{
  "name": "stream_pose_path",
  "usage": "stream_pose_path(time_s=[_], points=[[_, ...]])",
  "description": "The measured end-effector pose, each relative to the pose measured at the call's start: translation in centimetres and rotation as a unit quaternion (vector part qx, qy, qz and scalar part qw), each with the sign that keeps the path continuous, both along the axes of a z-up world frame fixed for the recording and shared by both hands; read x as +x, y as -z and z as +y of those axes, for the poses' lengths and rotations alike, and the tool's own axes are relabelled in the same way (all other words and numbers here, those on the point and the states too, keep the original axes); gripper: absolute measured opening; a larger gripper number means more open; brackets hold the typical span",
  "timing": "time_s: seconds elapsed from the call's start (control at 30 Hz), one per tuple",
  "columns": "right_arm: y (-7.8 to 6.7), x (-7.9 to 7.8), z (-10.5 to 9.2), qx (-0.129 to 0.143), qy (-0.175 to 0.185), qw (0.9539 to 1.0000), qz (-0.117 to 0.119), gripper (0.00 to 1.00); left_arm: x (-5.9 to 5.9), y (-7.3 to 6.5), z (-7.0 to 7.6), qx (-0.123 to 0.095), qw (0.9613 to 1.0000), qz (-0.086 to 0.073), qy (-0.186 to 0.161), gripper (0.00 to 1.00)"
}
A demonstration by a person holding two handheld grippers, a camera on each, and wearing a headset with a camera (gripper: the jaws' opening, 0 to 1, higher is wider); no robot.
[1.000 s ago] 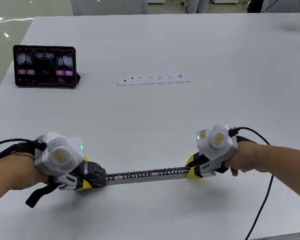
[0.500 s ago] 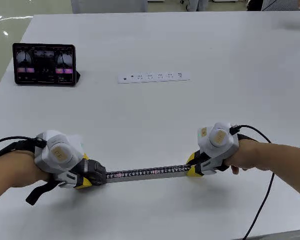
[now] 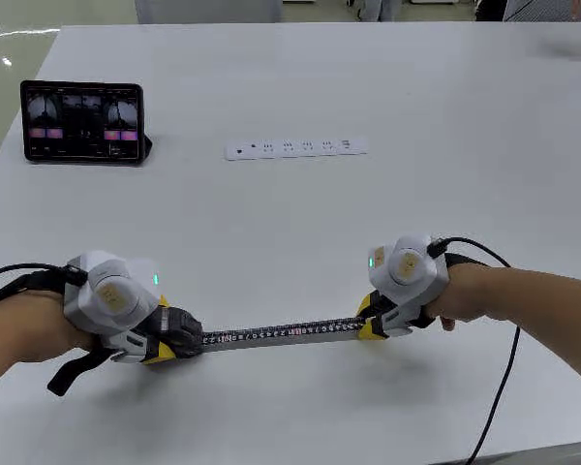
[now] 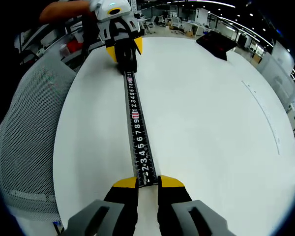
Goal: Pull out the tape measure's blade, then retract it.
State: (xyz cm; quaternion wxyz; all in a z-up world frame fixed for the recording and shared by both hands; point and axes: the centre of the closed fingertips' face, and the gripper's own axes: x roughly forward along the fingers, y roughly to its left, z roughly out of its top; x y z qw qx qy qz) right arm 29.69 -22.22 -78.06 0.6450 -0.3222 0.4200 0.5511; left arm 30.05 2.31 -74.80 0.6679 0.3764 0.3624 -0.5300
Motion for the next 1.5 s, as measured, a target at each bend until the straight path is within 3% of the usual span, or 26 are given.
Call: stream_pose_path(time_s=[0.13, 0.57, 0.87, 1.0, 1.27, 1.4, 1.5], points=[[0.0, -0.1, 0.0, 0.0, -0.001, 1.0, 0.0, 0.11, 0.2, 0.1, 0.0, 0.012, 0.9999, 0.001, 0.01, 0.33], [0.1, -0.2, 0.0, -0.015, -0.02, 0.9996, -0.015, 0.12, 0.3, 0.0, 0.2, 0.02, 0.9995, -0.012, 0.021, 0.34], [0.1, -0.2, 0.0, -0.019, -0.027, 0.9991, -0.025, 0.13, 0.5, -0.4, 0.6, 0.018, 0.9997, -0.007, 0.013, 0.37], [0.1, 0.3, -0.2, -0.024, -0.025, 0.9988, -0.036, 0.18, 0.8, -1.0, 0.6, 0.008, 0.9999, -0.011, 0.009, 0.4], [0.0, 0.3, -1.0, -0.027, -0.021, 0.9988, -0.034, 0.23, 0.9, -2.1, 0.2, -0.017, 0.9997, -0.01, -0.015, 0.45], [-0.3, 0.0, -1.0, -0.021, -0.017, 0.9992, -0.029, 0.26, 0.6, -2.5, 0.0, -0.034, 0.9989, 0.003, -0.032, 0.5], [-0.4, 0.0, -0.8, -0.017, -0.015, 0.9993, -0.029, 0.28, 0.1, -2.9, -0.8, -0.071, 0.9953, 0.027, -0.061, 0.56]])
